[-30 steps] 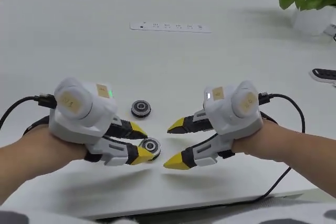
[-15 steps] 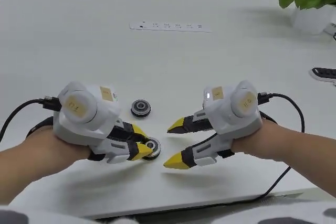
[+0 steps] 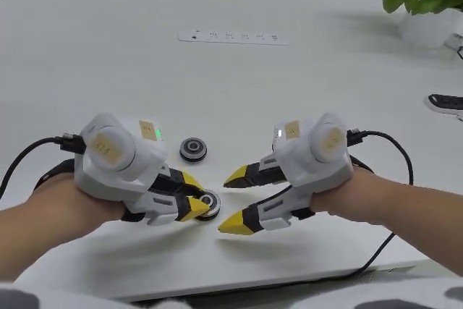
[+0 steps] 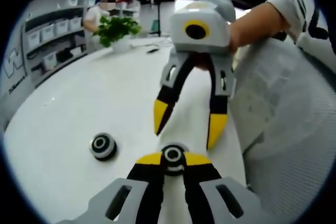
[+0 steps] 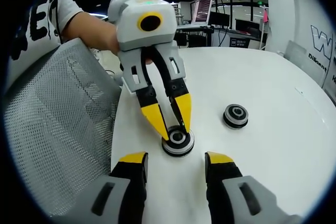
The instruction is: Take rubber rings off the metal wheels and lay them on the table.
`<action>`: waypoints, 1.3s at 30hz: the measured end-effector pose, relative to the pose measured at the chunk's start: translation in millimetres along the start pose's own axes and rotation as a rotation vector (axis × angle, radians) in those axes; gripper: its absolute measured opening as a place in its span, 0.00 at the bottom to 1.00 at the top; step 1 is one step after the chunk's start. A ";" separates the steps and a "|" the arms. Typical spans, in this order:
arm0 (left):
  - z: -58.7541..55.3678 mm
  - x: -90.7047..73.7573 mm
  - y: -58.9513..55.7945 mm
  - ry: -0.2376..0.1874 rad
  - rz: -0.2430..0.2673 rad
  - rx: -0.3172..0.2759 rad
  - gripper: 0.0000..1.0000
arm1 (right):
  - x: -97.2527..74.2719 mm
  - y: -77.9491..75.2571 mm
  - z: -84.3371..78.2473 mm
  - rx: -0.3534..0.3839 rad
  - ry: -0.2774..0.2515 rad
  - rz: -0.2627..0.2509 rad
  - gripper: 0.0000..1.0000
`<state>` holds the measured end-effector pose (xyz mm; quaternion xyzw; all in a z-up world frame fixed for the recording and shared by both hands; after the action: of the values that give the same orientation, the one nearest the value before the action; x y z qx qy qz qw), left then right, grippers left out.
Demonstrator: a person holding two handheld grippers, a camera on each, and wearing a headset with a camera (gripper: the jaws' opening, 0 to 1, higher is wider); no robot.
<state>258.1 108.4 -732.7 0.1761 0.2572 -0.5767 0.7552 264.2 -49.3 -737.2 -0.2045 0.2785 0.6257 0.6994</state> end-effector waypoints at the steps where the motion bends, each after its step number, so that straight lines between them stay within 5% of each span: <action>1: 0.0 0.0 0.1 0.000 0.001 -0.001 0.15 | 0.9 0.1 0.3 0.005 -0.002 0.002 0.40; 15: -0.3 0.5 0.2 0.002 0.007 0.017 0.14 | 9.7 -5.1 2.7 0.093 -0.050 -0.002 0.33; 39: -1.6 0.6 -2.1 -0.004 0.020 0.025 0.14 | 13.4 -2.9 -1.5 0.105 -0.059 0.007 0.23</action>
<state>255.9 108.3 -734.3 0.1869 0.2469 -0.5726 0.7591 267.7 -40.4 -747.2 -0.1480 0.2907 0.6184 0.7150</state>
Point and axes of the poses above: the centre of the closed fingertips' face, and the gripper's own axes: x roughly forward along the fingers, y roughly to its left, z roughly out of its top, the point moved 10 cm from there along -x, roughly backward along the fingers
